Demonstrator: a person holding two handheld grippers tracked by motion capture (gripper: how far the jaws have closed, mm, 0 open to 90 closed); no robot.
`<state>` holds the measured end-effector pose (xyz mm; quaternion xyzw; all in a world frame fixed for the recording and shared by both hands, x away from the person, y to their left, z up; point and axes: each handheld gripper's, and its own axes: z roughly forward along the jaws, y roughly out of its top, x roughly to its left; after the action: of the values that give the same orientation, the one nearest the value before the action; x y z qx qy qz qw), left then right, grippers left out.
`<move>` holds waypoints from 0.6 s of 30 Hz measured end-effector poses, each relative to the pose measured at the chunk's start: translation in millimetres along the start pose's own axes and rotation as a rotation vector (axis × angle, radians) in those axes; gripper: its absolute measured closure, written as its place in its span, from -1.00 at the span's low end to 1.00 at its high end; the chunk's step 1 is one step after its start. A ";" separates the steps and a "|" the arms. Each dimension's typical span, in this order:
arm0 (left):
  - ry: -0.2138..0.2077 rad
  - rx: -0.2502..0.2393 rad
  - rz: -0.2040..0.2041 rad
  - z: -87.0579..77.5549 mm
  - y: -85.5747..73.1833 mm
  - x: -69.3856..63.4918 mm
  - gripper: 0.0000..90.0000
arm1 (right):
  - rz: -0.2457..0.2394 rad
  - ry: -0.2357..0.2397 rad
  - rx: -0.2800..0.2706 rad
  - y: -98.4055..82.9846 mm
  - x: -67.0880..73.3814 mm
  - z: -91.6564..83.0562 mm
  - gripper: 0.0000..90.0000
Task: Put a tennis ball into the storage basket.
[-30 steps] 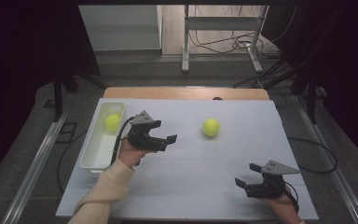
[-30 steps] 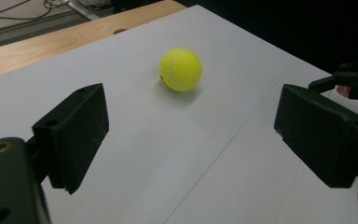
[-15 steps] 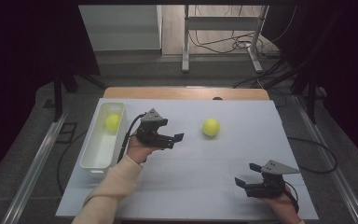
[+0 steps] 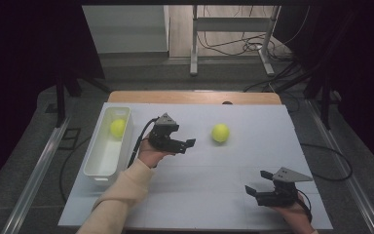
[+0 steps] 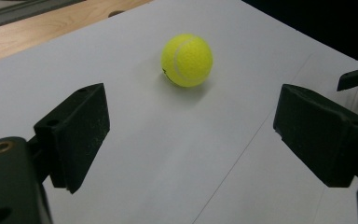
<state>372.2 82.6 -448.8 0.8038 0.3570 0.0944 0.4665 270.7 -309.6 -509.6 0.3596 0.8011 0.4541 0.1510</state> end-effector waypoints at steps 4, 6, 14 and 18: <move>0.000 0.015 0.002 7.7 1.3 -0.7 -0.75 | 0.000 0.001 -0.003 0.0 -0.1 -0.2 -0.70; -0.002 0.016 0.006 9.5 1.6 -0.8 -0.75 | 0.000 0.002 -0.002 0.0 0.0 -0.3 -0.70; -0.005 0.049 0.013 24.5 4.7 -2.0 -0.75 | 0.000 0.002 -0.005 0.3 -0.1 -0.8 -0.70; -0.004 0.055 0.013 29.8 5.7 -2.1 -0.75 | -0.002 0.002 -0.006 0.3 -0.1 -0.7 -0.70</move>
<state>388.0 59.1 -460.1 0.8186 0.3534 0.0859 0.4444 270.5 -310.0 -509.0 0.3579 0.8002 0.4567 0.1515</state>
